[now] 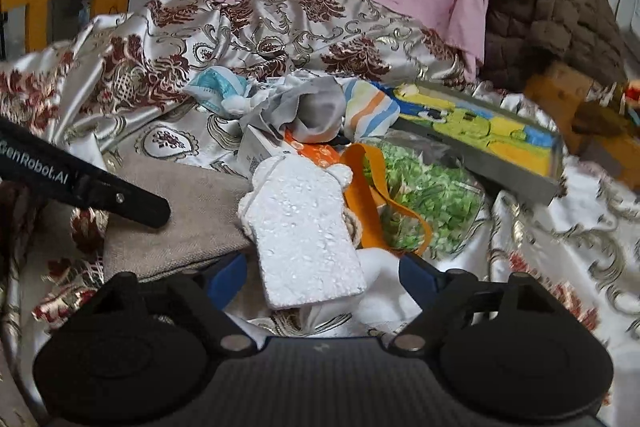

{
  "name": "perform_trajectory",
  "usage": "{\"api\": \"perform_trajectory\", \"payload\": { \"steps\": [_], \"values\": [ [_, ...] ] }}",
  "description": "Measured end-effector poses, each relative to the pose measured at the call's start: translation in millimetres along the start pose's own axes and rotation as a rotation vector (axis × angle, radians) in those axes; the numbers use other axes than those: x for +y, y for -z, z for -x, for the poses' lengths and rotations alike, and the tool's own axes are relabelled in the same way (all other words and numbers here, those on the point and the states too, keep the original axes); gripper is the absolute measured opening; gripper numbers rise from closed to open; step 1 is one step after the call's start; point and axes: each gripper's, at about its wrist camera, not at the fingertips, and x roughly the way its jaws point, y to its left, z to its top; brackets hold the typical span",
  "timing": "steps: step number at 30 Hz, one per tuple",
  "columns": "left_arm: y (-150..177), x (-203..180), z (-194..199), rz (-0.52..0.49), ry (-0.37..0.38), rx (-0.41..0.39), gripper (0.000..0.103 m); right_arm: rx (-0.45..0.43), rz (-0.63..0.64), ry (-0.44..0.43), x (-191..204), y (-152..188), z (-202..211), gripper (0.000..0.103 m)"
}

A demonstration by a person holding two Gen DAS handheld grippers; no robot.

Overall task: Organize soft objects
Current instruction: 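Grasp the beige burlap pouch with the left tool while the right tool grasps the white foam sponge, then carry the pouch and sponge onto the painted tray and open both tools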

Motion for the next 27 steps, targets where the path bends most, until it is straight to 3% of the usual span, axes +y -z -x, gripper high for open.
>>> {"api": "perform_trajectory", "payload": {
  "steps": [3,6,9,17,27],
  "values": [
    [0.1,1.8,-1.2,0.028,0.003,0.001,0.026,0.024,0.062,0.023,9.9,0.9,-6.8,0.085],
    [0.8,3.3,-1.4,0.047,0.006,-0.001,0.023,0.051,0.083,0.007,14.9,1.9,-12.8,0.076],
    [1.7,-0.4,-1.0,0.032,-0.008,-0.009,0.018,0.036,0.065,0.004,12.5,1.5,-10.0,0.058],
    [1.4,-18.0,10.3,-0.044,-0.079,-0.084,0.004,-0.037,0.023,-0.013,3.0,0.5,3.1,0.057],
    [-8.8,-49.3,43.8,-0.187,-0.168,-0.22,0.003,-0.143,0.009,0.033,-2.4,-1.9,23.6,0.056]
  ]
}}
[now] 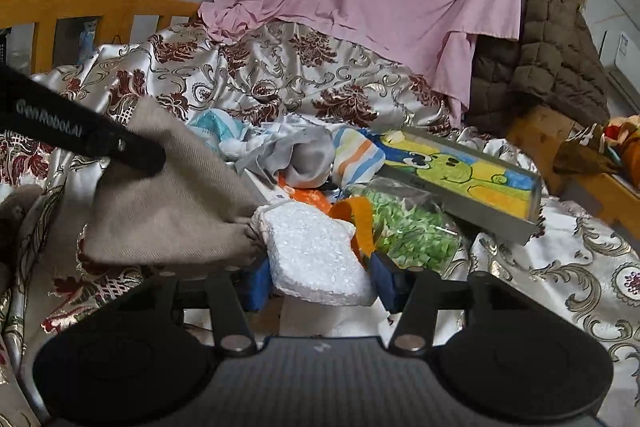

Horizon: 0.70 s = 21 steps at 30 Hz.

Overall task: Organize soft objects
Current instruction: 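Carry the pouch and sponge onto the painted tray and open both tools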

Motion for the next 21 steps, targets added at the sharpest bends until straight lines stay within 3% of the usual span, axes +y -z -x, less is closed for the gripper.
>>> {"api": "perform_trajectory", "payload": {
  "steps": [11,21],
  "values": [
    [-13.3,-21.3,30.3,-0.087,-0.055,-0.111,0.003,-0.111,0.004,0.071,-1.7,-1.9,18.2,0.056],
    [-43.3,-22.5,39.5,-0.087,-0.096,-0.21,0.003,-0.183,-0.004,0.136,-17.6,-10.2,23.5,0.056]
  ]
}}
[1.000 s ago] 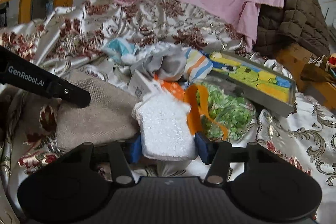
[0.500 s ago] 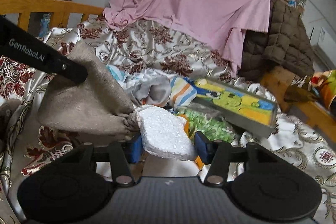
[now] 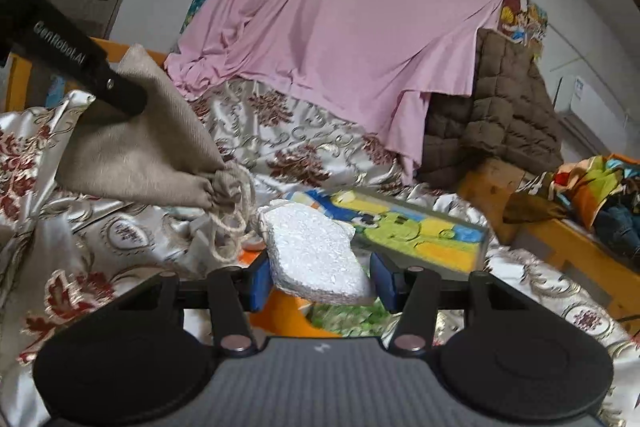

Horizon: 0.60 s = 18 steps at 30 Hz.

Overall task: Organize soft objects
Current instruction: 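Carry the pouch and sponge onto the painted tray and open both tools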

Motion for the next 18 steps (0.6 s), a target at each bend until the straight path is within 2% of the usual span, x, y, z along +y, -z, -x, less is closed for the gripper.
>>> {"api": "perform_trajectory", "payload": {
  "steps": [9,15,18],
  "values": [
    [-42.7,-20.4,-46.7,0.02,0.044,-0.081,0.003,-0.037,-0.057,0.076,-44.8,-15.1,-34.3,0.056],
    [-70.2,-56.6,-111.4,0.009,0.096,-0.131,0.003,-0.048,-0.126,0.143,-91.9,-22.7,-79.5,0.056],
    [-83.1,-73.7,-152.6,0.036,0.125,-0.14,0.003,-0.041,-0.173,0.182,-116.4,-22.6,-109.9,0.056]
  ]
}}
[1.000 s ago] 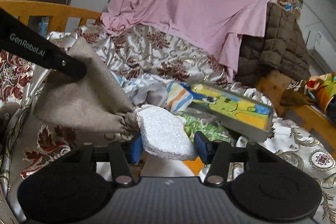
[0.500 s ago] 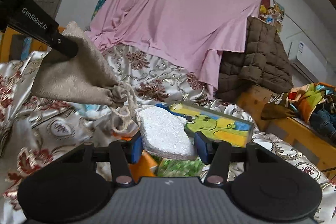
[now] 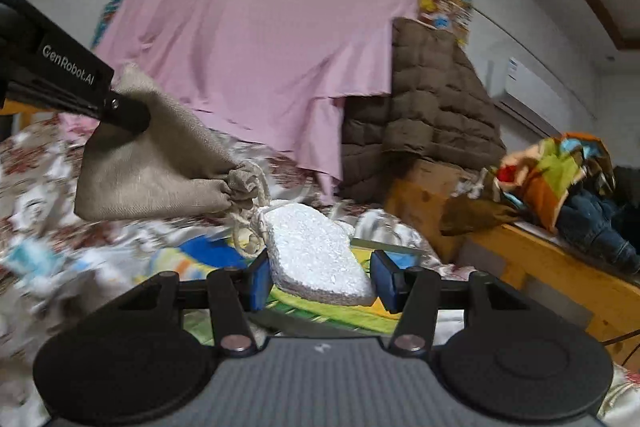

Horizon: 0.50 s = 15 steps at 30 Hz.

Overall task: Organize soft objects
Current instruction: 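Carry the pouch and sponge onto the painted tray and open both tools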

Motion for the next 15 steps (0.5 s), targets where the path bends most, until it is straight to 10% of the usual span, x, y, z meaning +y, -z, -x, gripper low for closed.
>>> {"api": "perform_trajectory", "payload": {
  "steps": [15],
  "values": [
    [27.6,-36.1,-180.9,0.073,0.05,0.092,0.003,0.098,-0.162,0.042,-51.6,28.3,-109.6,0.056]
  ]
}}
